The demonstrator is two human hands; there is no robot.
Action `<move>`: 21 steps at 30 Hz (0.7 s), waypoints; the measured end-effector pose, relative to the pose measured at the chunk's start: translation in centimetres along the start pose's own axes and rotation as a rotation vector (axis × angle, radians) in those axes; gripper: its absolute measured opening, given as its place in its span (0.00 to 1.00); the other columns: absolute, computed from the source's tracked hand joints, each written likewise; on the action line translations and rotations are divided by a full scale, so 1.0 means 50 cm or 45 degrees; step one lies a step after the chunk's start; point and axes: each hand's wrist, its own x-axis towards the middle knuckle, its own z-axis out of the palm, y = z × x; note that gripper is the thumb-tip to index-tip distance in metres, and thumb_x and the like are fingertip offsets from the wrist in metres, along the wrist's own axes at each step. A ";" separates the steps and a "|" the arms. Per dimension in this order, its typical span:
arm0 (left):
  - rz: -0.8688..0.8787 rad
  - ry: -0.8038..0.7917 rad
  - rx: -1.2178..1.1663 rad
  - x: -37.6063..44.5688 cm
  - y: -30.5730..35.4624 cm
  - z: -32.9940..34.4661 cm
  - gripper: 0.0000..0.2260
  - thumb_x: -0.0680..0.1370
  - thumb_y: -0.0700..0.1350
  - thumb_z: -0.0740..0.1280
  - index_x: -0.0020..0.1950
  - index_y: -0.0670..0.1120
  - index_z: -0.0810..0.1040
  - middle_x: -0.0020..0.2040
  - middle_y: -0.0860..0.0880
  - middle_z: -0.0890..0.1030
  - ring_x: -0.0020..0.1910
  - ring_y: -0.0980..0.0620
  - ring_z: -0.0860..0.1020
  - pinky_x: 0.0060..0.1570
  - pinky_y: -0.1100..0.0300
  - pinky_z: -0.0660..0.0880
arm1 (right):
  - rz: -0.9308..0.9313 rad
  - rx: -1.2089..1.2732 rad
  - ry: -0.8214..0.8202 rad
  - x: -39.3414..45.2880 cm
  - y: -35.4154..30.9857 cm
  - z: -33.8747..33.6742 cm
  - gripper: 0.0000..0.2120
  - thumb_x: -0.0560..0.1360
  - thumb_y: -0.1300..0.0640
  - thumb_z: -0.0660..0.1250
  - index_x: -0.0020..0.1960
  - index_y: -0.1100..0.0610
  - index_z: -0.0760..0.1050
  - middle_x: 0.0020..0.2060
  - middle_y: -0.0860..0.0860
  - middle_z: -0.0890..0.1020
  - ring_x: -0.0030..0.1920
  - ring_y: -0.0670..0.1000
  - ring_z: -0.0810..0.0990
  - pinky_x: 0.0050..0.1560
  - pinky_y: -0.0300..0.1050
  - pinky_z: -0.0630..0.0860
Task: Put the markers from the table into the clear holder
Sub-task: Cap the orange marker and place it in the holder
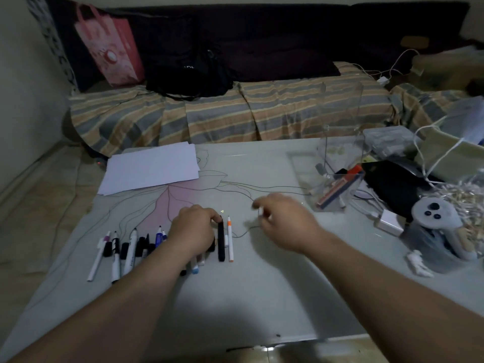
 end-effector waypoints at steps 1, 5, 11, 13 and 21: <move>0.015 0.018 0.003 -0.001 -0.001 0.002 0.18 0.77 0.39 0.65 0.60 0.59 0.81 0.58 0.49 0.77 0.62 0.44 0.72 0.62 0.50 0.74 | -0.053 -0.036 -0.208 -0.004 -0.027 0.029 0.17 0.78 0.53 0.63 0.65 0.46 0.76 0.57 0.52 0.78 0.59 0.57 0.78 0.57 0.52 0.76; 0.055 0.030 0.029 -0.008 0.000 0.010 0.14 0.79 0.48 0.62 0.60 0.58 0.82 0.58 0.48 0.78 0.63 0.43 0.71 0.61 0.50 0.73 | -0.093 -0.103 -0.582 -0.015 -0.074 0.101 0.18 0.78 0.47 0.63 0.68 0.40 0.73 0.57 0.52 0.74 0.61 0.59 0.77 0.56 0.54 0.77; 0.112 -0.018 0.224 -0.016 0.012 0.023 0.14 0.75 0.60 0.67 0.58 0.59 0.81 0.55 0.50 0.76 0.60 0.45 0.71 0.55 0.52 0.68 | 0.053 -0.209 -0.467 -0.005 -0.059 0.111 0.17 0.80 0.44 0.61 0.58 0.53 0.80 0.53 0.57 0.77 0.55 0.61 0.79 0.52 0.50 0.77; 0.103 -0.024 0.296 -0.017 0.015 0.029 0.18 0.71 0.65 0.68 0.57 0.59 0.82 0.54 0.51 0.76 0.59 0.45 0.72 0.56 0.51 0.68 | 0.161 -0.244 -0.430 -0.003 -0.043 0.110 0.18 0.79 0.44 0.64 0.59 0.57 0.79 0.54 0.59 0.79 0.56 0.62 0.79 0.49 0.49 0.74; 0.196 0.025 0.399 -0.019 0.036 0.057 0.12 0.74 0.57 0.70 0.57 0.58 0.82 0.56 0.53 0.79 0.60 0.47 0.72 0.56 0.51 0.66 | 0.440 -0.177 -0.462 -0.010 0.000 0.061 0.14 0.77 0.60 0.67 0.60 0.58 0.68 0.58 0.61 0.79 0.57 0.62 0.80 0.44 0.47 0.71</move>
